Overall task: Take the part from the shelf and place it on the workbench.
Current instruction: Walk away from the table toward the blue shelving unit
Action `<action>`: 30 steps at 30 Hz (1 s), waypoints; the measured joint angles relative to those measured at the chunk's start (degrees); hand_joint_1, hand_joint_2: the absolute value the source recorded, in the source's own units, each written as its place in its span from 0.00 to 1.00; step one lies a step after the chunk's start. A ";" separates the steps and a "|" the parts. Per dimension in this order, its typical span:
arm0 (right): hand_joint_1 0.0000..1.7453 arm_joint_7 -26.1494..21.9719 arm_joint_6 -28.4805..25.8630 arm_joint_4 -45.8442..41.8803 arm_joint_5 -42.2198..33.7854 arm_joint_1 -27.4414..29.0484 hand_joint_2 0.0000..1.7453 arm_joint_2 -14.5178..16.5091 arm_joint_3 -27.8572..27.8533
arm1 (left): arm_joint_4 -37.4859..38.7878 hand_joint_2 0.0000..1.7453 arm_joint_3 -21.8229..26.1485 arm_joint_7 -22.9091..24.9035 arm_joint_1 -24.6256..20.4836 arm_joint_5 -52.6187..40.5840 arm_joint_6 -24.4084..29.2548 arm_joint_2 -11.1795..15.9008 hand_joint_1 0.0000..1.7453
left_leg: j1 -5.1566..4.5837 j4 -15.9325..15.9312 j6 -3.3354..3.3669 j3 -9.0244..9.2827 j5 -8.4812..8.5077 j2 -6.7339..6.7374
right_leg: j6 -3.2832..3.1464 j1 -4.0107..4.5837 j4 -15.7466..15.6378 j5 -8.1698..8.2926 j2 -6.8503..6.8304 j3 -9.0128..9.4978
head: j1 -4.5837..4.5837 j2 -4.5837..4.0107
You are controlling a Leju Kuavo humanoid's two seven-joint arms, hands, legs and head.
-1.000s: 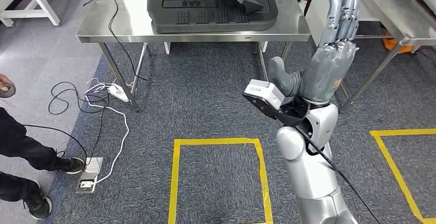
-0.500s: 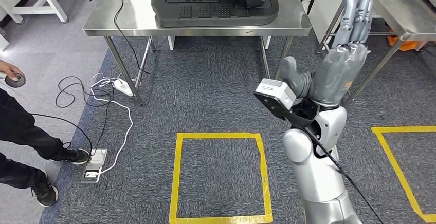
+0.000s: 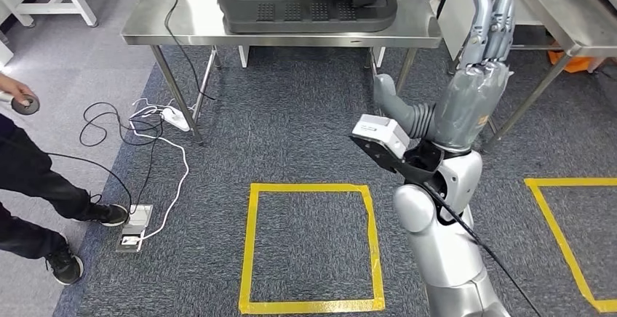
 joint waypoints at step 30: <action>0.00 1.85 0.00 -0.54 0.88 0.29 1.00 -1.22 1.04 | 0.00 0.00 0.00 0.00 0.25 0.00 -0.02 0.02 0.00 | 0.06 0.34 -0.30 -1.59 0.76 0.54 | 0.24 -0.19 -0.21 -0.10 -2.85 0.10 | -0.16 0.00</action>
